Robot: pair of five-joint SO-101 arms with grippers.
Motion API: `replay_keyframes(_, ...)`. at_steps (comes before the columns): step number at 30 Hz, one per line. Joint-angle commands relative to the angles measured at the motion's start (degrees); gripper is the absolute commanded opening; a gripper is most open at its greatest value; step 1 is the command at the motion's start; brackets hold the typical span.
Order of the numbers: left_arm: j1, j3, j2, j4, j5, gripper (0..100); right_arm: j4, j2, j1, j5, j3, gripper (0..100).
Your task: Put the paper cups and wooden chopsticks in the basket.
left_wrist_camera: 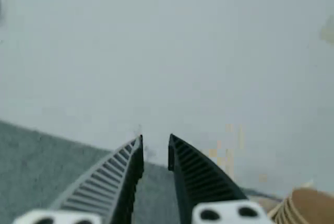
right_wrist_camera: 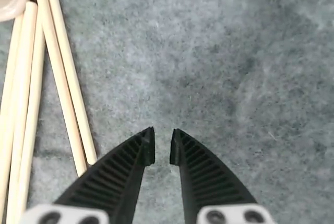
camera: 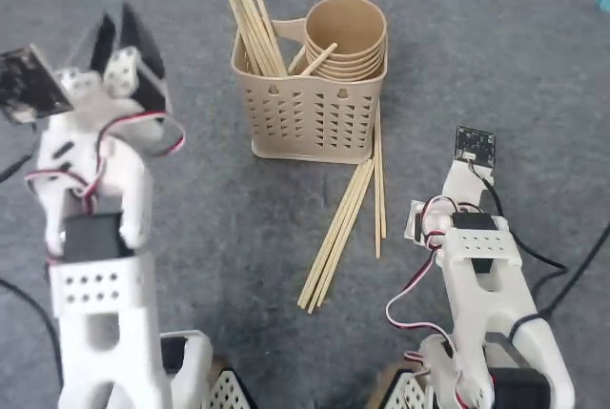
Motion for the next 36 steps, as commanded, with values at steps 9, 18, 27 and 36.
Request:
replay_keyframes(9,-0.6,30.1,-4.7,-6.1,0.5,7,0.0,0.6,0.7,-0.2,-3.1,6.2)
replay_keyframes(18,-0.8,45.6,-4.7,-20.4,0.4,1,-0.1,0.5,0.7,-0.2,-3.5,6.3)
replay_keyframes(27,-1.8,45.7,-4.7,-20.6,0.4,1,0.0,0.7,-4.0,-0.2,-10.7,6.5)
replay_keyframes(36,-1.8,45.7,-4.7,-20.7,0.4,1,-11.5,6.8,-12.7,-0.2,-14.9,8.7)
